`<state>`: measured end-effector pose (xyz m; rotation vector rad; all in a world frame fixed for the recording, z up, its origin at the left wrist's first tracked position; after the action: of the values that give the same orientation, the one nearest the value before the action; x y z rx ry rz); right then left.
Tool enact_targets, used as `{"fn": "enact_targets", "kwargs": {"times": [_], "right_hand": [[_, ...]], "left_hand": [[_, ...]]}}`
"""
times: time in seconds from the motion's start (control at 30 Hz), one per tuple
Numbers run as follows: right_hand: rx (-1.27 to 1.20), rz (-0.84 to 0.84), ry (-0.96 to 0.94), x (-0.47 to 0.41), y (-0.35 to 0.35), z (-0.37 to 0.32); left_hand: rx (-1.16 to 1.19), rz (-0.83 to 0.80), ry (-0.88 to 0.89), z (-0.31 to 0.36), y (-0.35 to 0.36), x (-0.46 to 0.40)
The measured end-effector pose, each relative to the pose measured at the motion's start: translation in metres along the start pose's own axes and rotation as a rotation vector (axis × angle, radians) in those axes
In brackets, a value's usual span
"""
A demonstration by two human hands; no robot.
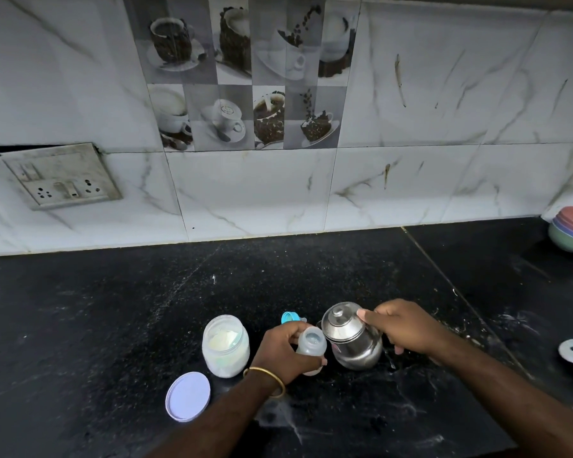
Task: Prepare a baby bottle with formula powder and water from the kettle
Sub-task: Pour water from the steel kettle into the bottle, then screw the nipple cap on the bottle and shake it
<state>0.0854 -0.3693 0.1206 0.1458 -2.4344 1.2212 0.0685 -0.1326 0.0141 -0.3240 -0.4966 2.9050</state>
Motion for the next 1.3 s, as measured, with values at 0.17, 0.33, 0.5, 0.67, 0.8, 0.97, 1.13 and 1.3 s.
{"fn": "enact_targets", "kwargs": {"times": [0.17, 0.33, 0.5, 0.67, 0.8, 0.97, 1.13, 1.3], "right_hand": [[-0.231, -0.05, 0.085, -0.011, 0.018, 0.034], [-0.329, -0.038, 0.137, -0.025, 0.039, 0.059], [-0.427, -0.031, 0.148, -0.038, 0.051, 0.072], [-0.458, -0.026, 0.148, -0.041, 0.055, 0.074], [-0.449, -0.068, 0.146, -0.041, 0.053, 0.074], [-0.412, -0.197, 0.216, -0.041, 0.046, 0.074], [-0.11, 0.22, 0.084, -0.045, 0.025, 0.046], [0.172, 0.333, -0.403, -0.056, 0.017, -0.024]], "left_hand": [[0.002, 0.06, -0.023, 0.003, -0.004, -0.002], [0.016, 0.099, -0.064, 0.007, -0.006, -0.002], [0.012, 0.147, -0.113, 0.008, -0.005, 0.004], [0.048, 0.23, -0.165, 0.006, -0.009, 0.006], [0.064, 0.27, -0.176, 0.002, -0.011, 0.007], [0.09, 0.272, -0.168, 0.002, -0.008, 0.006], [0.093, 0.275, -0.16, 0.002, -0.006, 0.007], [0.065, 0.311, -0.15, 0.001, -0.005, 0.01]]}}
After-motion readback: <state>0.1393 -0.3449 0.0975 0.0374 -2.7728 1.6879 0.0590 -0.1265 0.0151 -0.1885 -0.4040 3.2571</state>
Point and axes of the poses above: each hand's wrist, its own x-axis away from the middle knuckle, its own y-axis out of the palm, z = x × y, the point moved 1 cm from there along -x, towards the middle knuckle, and after that the axes turned 15 degrees about y, right-handed, at the moved point
